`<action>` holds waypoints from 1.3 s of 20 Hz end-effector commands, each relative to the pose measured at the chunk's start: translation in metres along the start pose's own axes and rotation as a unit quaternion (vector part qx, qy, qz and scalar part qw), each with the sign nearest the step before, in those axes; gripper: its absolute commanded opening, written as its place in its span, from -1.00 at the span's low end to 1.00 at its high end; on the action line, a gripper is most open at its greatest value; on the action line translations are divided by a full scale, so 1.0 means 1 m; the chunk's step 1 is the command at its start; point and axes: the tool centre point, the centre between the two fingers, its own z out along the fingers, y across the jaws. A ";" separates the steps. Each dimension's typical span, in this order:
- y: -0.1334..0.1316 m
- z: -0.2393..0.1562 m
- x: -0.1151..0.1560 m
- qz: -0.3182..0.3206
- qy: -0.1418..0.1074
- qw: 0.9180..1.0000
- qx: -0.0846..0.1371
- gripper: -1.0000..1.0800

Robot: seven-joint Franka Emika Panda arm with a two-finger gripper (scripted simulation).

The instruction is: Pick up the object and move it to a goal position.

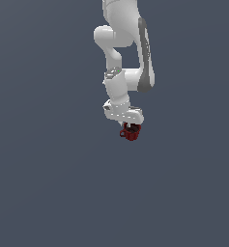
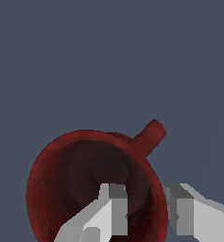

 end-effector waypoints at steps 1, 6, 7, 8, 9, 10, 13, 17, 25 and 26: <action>0.000 0.000 0.000 0.000 0.000 1.000 0.000 -1.00; 0.002 -0.006 0.002 0.000 0.000 1.000 0.000 -1.00; 0.002 -0.009 0.003 0.000 0.000 1.000 0.000 -1.00; 0.003 -0.012 0.004 0.000 0.000 1.000 0.000 -1.00; 0.004 -0.015 0.005 0.000 0.000 1.000 0.000 -1.00; 0.005 -0.020 0.006 0.000 0.000 1.000 0.000 -1.00; 0.010 -0.035 0.011 0.001 0.000 1.000 0.000 -1.00; 0.018 -0.063 0.020 0.001 0.000 1.000 -0.001 -1.00; 0.039 -0.138 0.045 0.002 0.000 1.000 -0.003 -1.00; 0.042 -0.148 0.049 0.002 0.000 1.000 -0.003 -1.00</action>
